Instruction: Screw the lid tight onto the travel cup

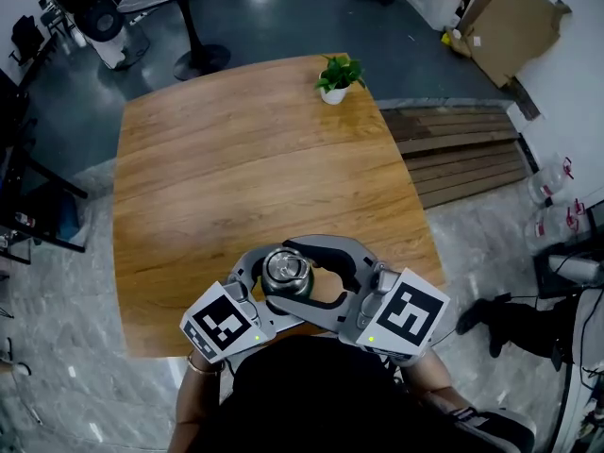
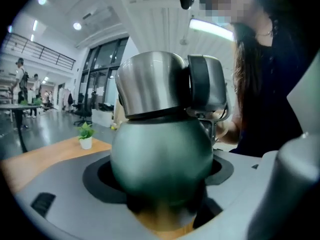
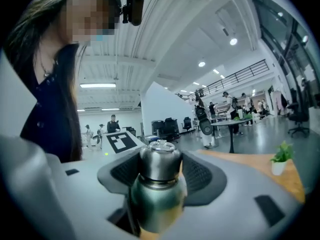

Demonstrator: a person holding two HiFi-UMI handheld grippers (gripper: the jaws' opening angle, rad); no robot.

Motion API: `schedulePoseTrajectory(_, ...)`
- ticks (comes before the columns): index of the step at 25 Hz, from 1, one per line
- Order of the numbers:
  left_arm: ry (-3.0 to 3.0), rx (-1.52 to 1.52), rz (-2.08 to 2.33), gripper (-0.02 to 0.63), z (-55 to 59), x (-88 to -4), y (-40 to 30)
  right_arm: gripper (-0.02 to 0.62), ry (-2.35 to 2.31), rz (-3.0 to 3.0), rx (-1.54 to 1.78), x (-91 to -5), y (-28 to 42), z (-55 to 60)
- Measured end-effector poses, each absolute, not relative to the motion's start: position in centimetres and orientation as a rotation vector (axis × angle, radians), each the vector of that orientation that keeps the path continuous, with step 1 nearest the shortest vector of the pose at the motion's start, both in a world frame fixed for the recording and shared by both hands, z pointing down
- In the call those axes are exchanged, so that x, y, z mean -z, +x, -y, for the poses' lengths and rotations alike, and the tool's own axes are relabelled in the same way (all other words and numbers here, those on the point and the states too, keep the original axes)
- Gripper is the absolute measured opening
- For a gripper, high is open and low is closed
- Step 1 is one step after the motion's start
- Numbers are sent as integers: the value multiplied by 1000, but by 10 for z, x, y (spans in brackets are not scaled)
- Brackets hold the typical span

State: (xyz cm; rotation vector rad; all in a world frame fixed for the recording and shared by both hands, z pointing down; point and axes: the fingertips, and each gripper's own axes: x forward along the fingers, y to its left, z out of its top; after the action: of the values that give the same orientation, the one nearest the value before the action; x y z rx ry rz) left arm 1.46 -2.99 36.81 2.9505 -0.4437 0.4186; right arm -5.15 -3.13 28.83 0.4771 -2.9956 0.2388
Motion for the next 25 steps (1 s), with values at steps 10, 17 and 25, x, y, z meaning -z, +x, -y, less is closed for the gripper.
schedulePoseTrajectory(10, 2829, -495, 877, 414, 57, -372, 8, 250, 709, 2958, -166, -287, -48, 46)
schedulePoseTrajectory(17, 2883, -379, 631, 416, 39, -362, 9, 250, 501, 3022, -214, -279, -45, 34)
schedulePoseTrajectory(25, 2895, -502, 687, 414, 45, -368, 8, 249, 536, 2991, -185, -283, -45, 37)
